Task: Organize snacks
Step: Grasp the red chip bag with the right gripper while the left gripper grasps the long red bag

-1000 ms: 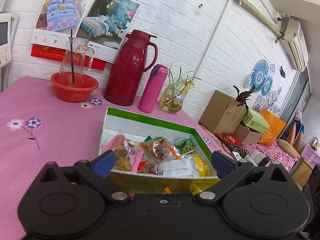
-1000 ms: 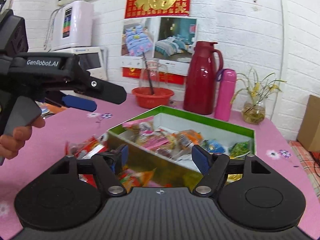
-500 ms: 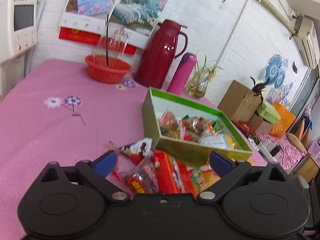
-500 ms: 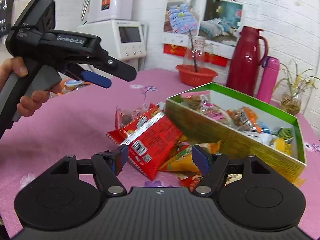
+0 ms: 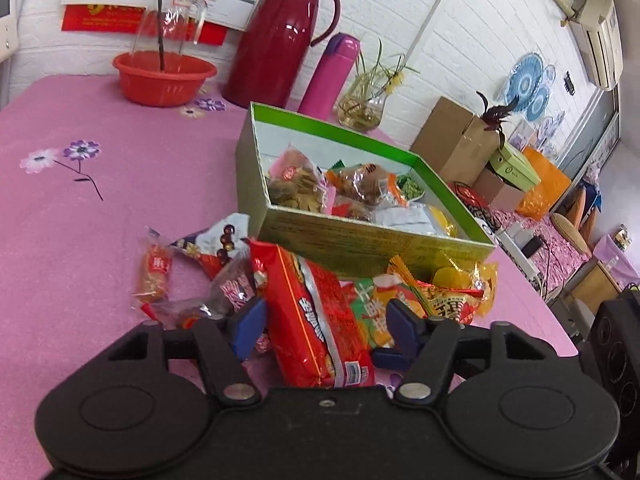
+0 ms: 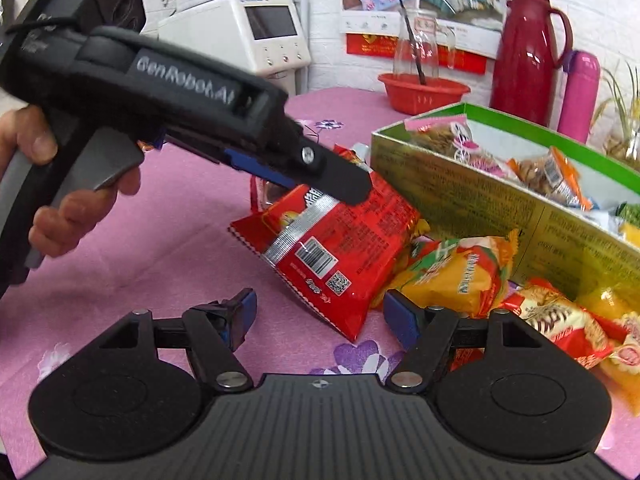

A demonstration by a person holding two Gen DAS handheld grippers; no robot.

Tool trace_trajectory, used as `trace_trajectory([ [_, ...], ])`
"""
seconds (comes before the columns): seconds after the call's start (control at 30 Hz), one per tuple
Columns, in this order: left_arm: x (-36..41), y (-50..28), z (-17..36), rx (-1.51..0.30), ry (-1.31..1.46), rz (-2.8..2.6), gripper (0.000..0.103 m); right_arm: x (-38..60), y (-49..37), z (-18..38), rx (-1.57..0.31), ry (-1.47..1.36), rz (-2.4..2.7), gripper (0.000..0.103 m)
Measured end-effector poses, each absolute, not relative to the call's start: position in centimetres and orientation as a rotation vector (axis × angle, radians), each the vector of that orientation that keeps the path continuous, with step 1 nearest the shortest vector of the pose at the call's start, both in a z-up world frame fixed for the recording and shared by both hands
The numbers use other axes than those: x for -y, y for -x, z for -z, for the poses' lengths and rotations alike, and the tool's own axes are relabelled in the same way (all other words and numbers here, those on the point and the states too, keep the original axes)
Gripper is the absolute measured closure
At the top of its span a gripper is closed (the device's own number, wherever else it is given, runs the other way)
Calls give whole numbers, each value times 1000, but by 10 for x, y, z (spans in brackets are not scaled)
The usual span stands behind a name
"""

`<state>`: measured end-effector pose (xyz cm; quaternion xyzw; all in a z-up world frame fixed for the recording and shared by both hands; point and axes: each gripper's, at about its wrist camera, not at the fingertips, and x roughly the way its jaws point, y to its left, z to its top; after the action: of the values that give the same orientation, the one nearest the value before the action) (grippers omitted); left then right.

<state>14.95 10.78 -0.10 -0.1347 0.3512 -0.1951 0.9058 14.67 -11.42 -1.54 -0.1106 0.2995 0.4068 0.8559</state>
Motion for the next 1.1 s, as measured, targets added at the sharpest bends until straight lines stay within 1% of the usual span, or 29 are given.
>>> trace_trajectory([
  [0.03,-106,-150,3,-732,267,394,76,114,-148,16,-630,229,-854,0],
  [0.07,-105,-150,5,-738,248,385,87,113,-148,17,-629,226,-855,0],
  [0.1,-104,-151,7,-745,236,381,96,113,-148,18,-631,223,-855,0],
  [0.13,-105,-150,9,-752,230,377,97,113,-148,18,-634,218,-856,0],
  [0.2,-107,-150,10,-751,231,371,97,117,-147,18,-641,211,-849,21],
  [0.27,-110,-149,12,-760,243,384,97,124,-145,18,-652,193,-869,25],
  [0.33,-106,-149,14,-774,238,395,95,129,-144,18,-655,181,-870,25],
  [0.37,-105,-148,15,-774,230,395,83,130,-143,18,-654,183,-868,25],
  [0.4,-102,-148,16,-771,224,400,69,130,-144,18,-652,183,-867,25],
  [0.53,-97,-145,16,-770,207,402,52,128,-142,19,-639,195,-871,24],
  [0.57,-96,-145,17,-775,207,406,35,128,-141,19,-637,199,-872,24],
  [0.6,-95,-145,18,-796,210,411,12,129,-142,19,-637,200,-873,24],
  [0.63,-95,-143,21,-813,209,402,7,129,-142,19,-638,201,-874,24],
  [0.67,-95,-141,24,-821,200,393,12,130,-142,19,-637,201,-875,24],
  [0.7,-95,-140,27,-823,189,389,21,131,-143,19,-636,199,-876,24],
  [0.73,-96,-138,28,-808,182,385,26,131,-143,19,-634,197,-877,24],
  [0.77,-98,-139,27,-806,191,375,41,132,-143,19,-631,197,-878,24],
  [0.8,-100,-141,27,-816,219,374,53,131,-144,19,-629,199,-878,23],
  [0.87,-105,-145,27,-826,273,384,54,130,-146,19,-631,195,-881,23],
  [0.97,-102,-150,27,-816,264,376,56,128,-147,20,-628,185,-883,23],
  [1.0,-101,-150,27,-814,262,371,57,127,-147,20,-626,185,-879,22],
  [1.03,-99,-150,27,-812,260,365,59,126,-148,20,-626,185,-876,24],
  [1.07,-98,-150,26,-810,257,359,59,127,-148,20,-626,182,-873,26],
  [1.1,-97,-149,26,-808,253,353,60,127,-149,20,-625,179,-872,37],
])
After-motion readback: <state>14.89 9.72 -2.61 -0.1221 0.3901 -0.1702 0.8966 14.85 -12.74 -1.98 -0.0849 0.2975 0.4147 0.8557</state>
